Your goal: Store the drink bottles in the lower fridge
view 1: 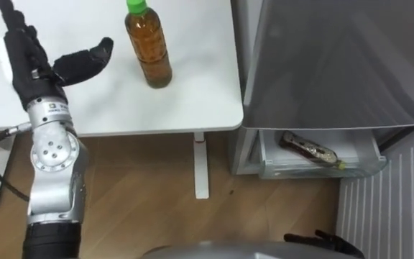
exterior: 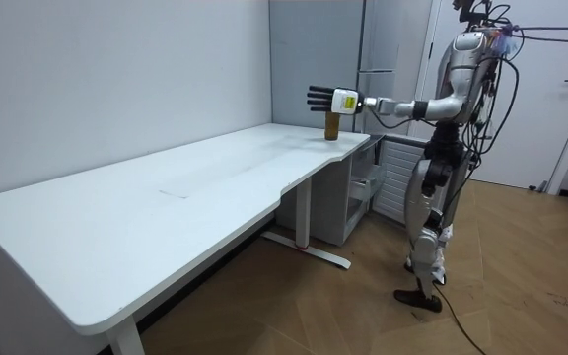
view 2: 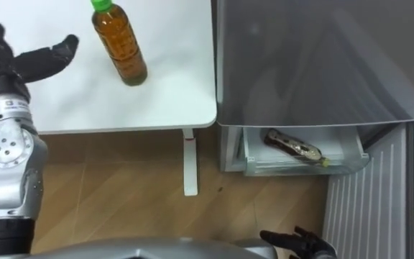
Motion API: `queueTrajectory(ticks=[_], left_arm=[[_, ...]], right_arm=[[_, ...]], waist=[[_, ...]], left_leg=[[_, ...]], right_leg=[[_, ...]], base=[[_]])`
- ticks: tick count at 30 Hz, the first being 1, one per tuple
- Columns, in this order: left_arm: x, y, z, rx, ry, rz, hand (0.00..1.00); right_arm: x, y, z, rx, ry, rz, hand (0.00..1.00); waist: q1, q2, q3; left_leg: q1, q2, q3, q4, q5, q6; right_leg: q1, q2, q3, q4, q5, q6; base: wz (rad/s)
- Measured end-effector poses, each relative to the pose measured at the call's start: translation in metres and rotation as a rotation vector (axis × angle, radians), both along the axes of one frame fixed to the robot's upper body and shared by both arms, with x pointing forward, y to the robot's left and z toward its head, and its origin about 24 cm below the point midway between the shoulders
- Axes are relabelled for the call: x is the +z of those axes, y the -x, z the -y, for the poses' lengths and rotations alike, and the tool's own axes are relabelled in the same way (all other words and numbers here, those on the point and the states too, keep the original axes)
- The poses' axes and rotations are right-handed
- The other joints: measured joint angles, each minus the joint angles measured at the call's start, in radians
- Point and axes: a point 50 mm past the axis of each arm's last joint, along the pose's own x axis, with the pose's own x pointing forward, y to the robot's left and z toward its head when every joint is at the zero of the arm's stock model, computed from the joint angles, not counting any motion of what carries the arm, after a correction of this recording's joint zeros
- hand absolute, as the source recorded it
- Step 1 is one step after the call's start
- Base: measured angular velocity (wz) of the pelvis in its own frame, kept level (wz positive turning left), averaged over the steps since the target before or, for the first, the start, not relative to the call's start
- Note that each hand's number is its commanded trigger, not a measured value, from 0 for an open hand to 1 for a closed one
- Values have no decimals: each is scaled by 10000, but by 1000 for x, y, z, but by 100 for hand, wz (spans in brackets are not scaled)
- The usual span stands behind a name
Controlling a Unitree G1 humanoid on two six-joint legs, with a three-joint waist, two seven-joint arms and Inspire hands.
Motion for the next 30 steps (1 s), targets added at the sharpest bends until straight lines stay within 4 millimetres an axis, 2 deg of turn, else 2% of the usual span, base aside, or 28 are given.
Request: queueTrajectory(ticks=[3,10,18,21,30], left_arm=[[-2,-5,2,-429,972,-99,0],[-2,-16,6,-917,1398,-380,0],[0,-31,7,-1713,2081,-744,0],[-1,-39,5,-1902,2298,-853,0],[-23,-36,-4,-1794,2743,-1885,0]], right_arm=[[0,-1,0,-11,7,1,0],[-1,1,0,-135,163,-271,0],[-1,4,3,-717,108,-515,0],[0,6,4,-847,183,-537,0],[0,10,8,-1188,477,-631,0]], waist=[[-42,8,-6],[-113,21,-13],[-352,214,-110],[-351,272,-73],[-494,308,-71]], left_leg=[[50,1,79,-4,-1,0],[37,-1,200,1,-1,1],[73,41,342,-12,-3,0],[193,51,392,-37,-3,-1],[216,71,553,-164,-2,-2]], right_leg=[[-50,-5,62,1,1,-1],[-88,-10,168,1,1,0],[-77,28,323,27,16,-25],[-67,40,426,37,21,-33],[-173,81,631,44,26,-39]], base=[[-10],[-3],[-4],[-9],[-6]])
